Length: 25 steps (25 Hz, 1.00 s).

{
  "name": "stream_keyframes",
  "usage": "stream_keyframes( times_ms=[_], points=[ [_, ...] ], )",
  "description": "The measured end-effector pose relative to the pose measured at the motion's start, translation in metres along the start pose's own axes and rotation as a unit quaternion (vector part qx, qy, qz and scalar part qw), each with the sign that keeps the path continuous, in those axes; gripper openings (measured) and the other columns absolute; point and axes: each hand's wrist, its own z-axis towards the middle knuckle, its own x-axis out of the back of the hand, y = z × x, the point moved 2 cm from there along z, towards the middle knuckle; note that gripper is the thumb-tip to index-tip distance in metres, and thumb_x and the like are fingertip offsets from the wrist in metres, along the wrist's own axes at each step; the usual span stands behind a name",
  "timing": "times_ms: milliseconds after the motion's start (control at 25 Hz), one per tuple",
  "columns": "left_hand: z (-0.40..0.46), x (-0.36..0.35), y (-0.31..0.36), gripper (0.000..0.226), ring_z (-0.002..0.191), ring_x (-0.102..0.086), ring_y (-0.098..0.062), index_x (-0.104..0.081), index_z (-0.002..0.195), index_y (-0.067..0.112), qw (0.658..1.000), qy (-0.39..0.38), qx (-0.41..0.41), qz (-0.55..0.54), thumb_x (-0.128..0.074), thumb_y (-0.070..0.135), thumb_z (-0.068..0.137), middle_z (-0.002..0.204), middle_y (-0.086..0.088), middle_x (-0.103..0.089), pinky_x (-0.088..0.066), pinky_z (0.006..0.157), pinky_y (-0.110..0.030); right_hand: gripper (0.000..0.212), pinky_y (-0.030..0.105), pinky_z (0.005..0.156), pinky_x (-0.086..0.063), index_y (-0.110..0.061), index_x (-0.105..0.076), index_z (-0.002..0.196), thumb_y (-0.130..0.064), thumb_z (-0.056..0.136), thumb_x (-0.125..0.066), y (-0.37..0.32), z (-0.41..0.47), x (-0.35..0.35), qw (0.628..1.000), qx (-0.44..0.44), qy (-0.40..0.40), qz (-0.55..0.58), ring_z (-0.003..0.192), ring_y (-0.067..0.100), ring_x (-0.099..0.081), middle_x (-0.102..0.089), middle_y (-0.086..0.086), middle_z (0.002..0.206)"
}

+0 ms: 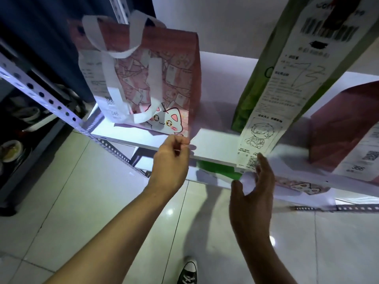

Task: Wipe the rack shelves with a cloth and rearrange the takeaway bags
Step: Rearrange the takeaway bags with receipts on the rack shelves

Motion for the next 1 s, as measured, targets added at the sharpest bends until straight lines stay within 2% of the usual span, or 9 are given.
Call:
stream_keyframes(
  times_ms=[40,120,160,240,360,480,600,760,1000],
  points=[
    [0.0,0.016,-0.01,0.014,0.08,-0.064,-0.002,-0.06,0.11,0.02,0.999,0.05,0.014,0.014,-0.052,0.014,0.099,0.086,0.015,-0.069,-0.047,0.067,-0.009,0.079,0.037,0.112,-0.038,-0.038,-0.024,0.153,-0.009,0.091,-0.064,-0.006,-0.005,-0.016,0.999,0.018,-0.025,-0.012,0.144,0.012,-0.036,-0.033,-0.007,0.16],
    [0.006,0.04,-0.025,0.029,0.104,-0.062,-0.017,-0.049,0.13,0.021,0.993,0.106,0.049,0.017,-0.049,0.019,0.101,0.117,-0.002,-0.063,-0.054,0.088,-0.032,0.079,0.034,0.112,-0.039,-0.035,-0.022,0.156,-0.01,0.093,-0.062,-0.021,-0.003,-0.045,0.995,0.041,-0.087,-0.018,0.145,0.013,-0.035,-0.031,-0.004,0.162],
    [0.011,0.047,-0.031,0.041,0.119,-0.058,-0.021,-0.04,0.143,0.023,0.993,0.102,0.06,0.013,-0.047,0.022,0.102,0.133,-0.005,-0.057,-0.05,0.099,-0.042,0.079,0.033,0.114,-0.039,-0.032,-0.021,0.157,-0.008,0.093,-0.061,-0.028,0.001,-0.059,0.992,0.04,-0.119,0.002,0.145,0.013,-0.036,-0.03,-0.003,0.163],
    [0.023,0.053,-0.035,0.058,0.137,-0.045,-0.026,-0.022,0.155,0.031,0.996,0.052,0.056,0.04,-0.044,0.021,0.103,0.153,-0.006,-0.043,-0.041,0.11,-0.05,0.08,0.032,0.117,-0.036,-0.029,-0.022,0.158,-0.005,0.092,-0.06,-0.039,0.009,-0.08,0.986,0.03,-0.16,0.039,0.146,0.013,-0.035,-0.028,-0.002,0.164],
    [0.038,0.05,-0.033,0.066,0.136,-0.041,-0.046,-0.02,0.155,0.027,0.994,-0.025,-0.002,0.11,-0.041,0.009,0.094,0.152,-0.015,-0.043,-0.04,0.106,-0.064,0.08,0.027,0.118,-0.035,-0.032,-0.022,0.158,-0.001,0.093,-0.058,-0.046,0.012,-0.1,0.981,0.034,-0.183,0.053,0.146,0.012,-0.035,-0.029,-0.003,0.163],
    [0.048,0.049,-0.03,0.074,0.146,-0.029,-0.038,-0.015,0.156,0.03,0.987,-0.047,-0.02,0.153,-0.043,0.008,0.091,0.156,-0.009,-0.038,-0.034,0.11,-0.063,0.083,0.036,0.121,-0.032,-0.03,-0.021,0.158,0.003,0.091,-0.059,-0.051,0.017,-0.114,0.978,0.047,-0.192,0.072,0.149,0.013,-0.03,-0.028,-0.005,0.163],
    [0.058,0.05,-0.025,0.079,0.149,-0.02,-0.034,-0.005,0.155,0.042,0.978,-0.029,0.012,0.206,-0.044,0.014,0.093,0.148,-0.008,-0.042,-0.024,0.114,-0.06,0.082,0.038,0.121,-0.031,-0.026,-0.025,0.157,0.001,0.09,-0.063,-0.058,0.032,-0.124,0.977,0.031,-0.19,0.094,0.148,0.01,-0.031,-0.032,-0.006,0.16],
    [0.073,0.056,-0.025,0.068,0.154,-0.009,-0.026,-0.017,0.152,0.041,0.971,-0.018,0.044,0.235,-0.041,0.017,0.093,0.154,-0.009,-0.039,-0.014,0.112,-0.055,0.076,0.039,0.12,-0.032,-0.028,-0.032,0.154,-0.005,0.089,-0.064,-0.057,0.048,-0.123,0.983,0.006,-0.162,0.09,0.142,0.01,-0.038,-0.042,-0.005,0.153],
    [0.074,0.054,-0.021,0.06,0.145,-0.025,-0.036,-0.024,0.15,0.03,0.957,0.005,0.024,0.289,-0.04,0.017,0.093,0.14,-0.016,-0.05,-0.017,0.112,-0.053,0.075,0.035,0.121,-0.031,-0.037,-0.031,0.153,-0.007,0.092,-0.06,-0.042,0.046,-0.113,0.979,-0.006,-0.183,0.092,0.144,0.006,-0.036,-0.038,-0.01,0.157]
  ],
)
